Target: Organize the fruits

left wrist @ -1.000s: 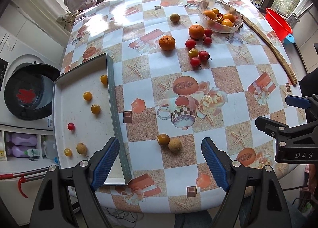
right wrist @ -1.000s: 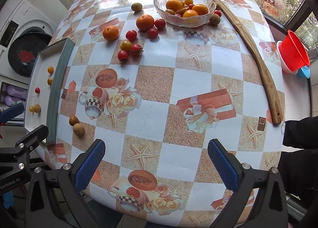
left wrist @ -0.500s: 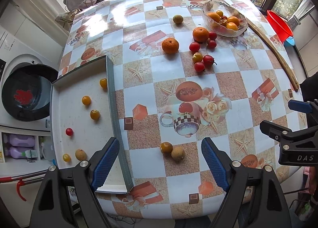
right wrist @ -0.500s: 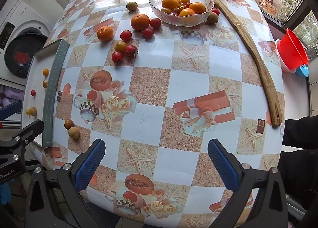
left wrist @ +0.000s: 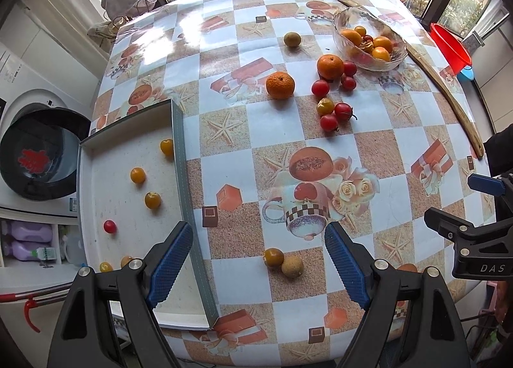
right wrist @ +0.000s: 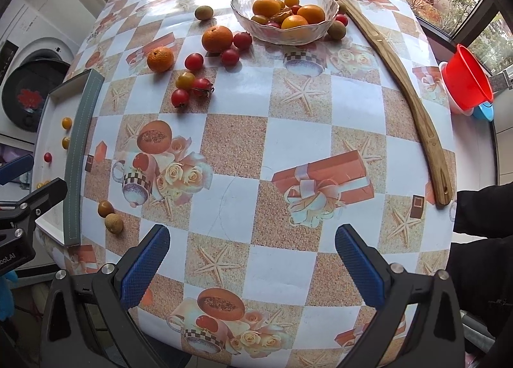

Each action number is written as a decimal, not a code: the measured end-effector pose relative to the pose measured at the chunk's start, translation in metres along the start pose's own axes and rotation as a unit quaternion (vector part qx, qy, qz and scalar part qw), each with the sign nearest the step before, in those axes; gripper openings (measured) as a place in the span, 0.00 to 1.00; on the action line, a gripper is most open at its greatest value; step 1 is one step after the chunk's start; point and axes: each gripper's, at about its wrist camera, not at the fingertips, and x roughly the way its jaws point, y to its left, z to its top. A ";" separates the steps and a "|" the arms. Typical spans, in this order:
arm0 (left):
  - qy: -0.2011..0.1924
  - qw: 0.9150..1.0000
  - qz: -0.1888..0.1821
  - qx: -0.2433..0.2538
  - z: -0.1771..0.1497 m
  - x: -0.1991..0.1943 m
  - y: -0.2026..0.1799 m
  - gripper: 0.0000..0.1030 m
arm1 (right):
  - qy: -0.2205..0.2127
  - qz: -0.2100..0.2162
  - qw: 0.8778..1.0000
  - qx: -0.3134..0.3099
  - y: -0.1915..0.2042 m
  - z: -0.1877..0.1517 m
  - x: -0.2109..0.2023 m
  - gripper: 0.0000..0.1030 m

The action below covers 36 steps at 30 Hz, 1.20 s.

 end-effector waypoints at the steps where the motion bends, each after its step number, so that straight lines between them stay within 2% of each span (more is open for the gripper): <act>1: 0.000 1.000 -0.001 0.000 0.001 0.001 0.001 0.83 | 0.001 0.000 1.000 0.001 0.000 0.000 0.000 1.00; 15: -0.011 0.999 -0.026 -0.017 0.016 0.013 0.013 0.83 | -0.007 0.008 0.999 0.031 -0.005 -0.001 0.004 1.00; 21: -0.018 1.000 -0.023 -0.010 0.022 0.023 0.009 0.83 | -0.016 0.011 0.999 0.036 -0.002 0.008 0.006 1.00; 26: -0.016 1.000 -0.022 -0.010 -0.003 0.023 0.015 0.83 | -0.021 0.017 0.999 0.019 0.004 0.010 0.007 1.00; 29: -0.007 1.000 -0.016 0.002 -0.023 0.026 0.013 0.83 | -0.017 0.017 1.000 0.008 0.009 0.009 0.012 1.00; 36: 0.017 0.999 -0.026 -0.009 -0.054 0.036 -0.001 0.83 | -0.021 0.020 1.000 -0.001 0.016 0.015 0.019 0.99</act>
